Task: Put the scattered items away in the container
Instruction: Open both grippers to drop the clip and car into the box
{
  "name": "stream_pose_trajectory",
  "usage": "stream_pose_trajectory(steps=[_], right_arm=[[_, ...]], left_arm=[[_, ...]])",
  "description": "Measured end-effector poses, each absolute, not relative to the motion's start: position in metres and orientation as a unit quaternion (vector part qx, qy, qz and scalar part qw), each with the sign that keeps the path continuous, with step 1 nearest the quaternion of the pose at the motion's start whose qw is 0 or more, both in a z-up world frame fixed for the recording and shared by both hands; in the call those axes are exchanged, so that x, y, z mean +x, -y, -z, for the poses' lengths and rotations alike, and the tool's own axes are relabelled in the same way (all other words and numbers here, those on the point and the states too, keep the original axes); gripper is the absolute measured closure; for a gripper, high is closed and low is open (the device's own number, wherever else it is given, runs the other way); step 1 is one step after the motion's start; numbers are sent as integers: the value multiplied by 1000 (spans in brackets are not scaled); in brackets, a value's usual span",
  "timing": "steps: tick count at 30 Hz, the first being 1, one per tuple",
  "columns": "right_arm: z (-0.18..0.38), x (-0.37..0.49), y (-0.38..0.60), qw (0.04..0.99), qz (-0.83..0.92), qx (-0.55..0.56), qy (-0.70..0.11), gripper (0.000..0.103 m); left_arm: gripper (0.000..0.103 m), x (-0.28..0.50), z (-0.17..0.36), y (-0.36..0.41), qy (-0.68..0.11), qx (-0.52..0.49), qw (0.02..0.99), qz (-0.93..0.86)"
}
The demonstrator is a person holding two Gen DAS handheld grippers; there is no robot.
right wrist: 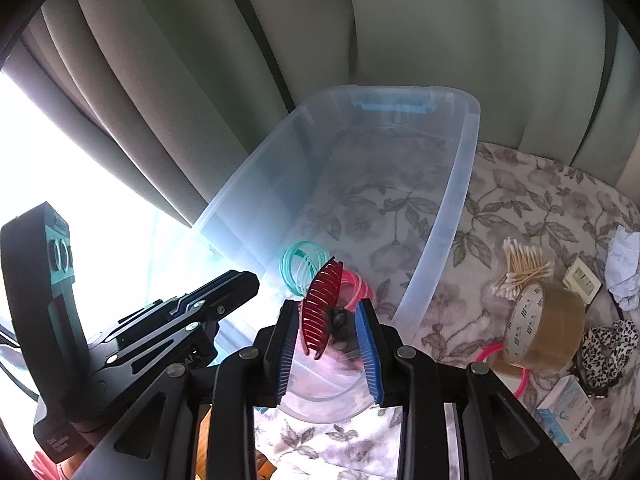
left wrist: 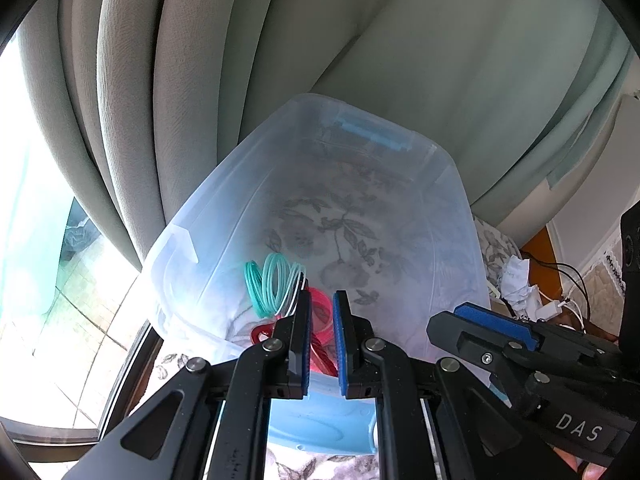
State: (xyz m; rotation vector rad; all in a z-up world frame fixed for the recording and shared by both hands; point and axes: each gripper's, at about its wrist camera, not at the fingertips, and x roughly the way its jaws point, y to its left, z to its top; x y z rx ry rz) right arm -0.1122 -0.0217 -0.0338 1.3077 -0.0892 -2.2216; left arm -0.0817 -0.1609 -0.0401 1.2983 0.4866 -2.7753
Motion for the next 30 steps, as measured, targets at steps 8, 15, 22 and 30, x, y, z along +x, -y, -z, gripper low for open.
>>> stream_pose_trajectory(steps=[8,15,22,30], right_arm=[[33,-112,21,284,820,494,40,68],[27,-101,16,295,820,489,39,63],[20,-88,-9,284,832,475,51,57],[26,-82,-65,252,836,475,108,57]], left_arm=[[92,-79,41,162,-153,415,23,896],[78,-76,39,158,-144,408,21,901],[70,-68,27,156,-150,404,39,901],[61,-60,2,124,-135,383,23,914]])
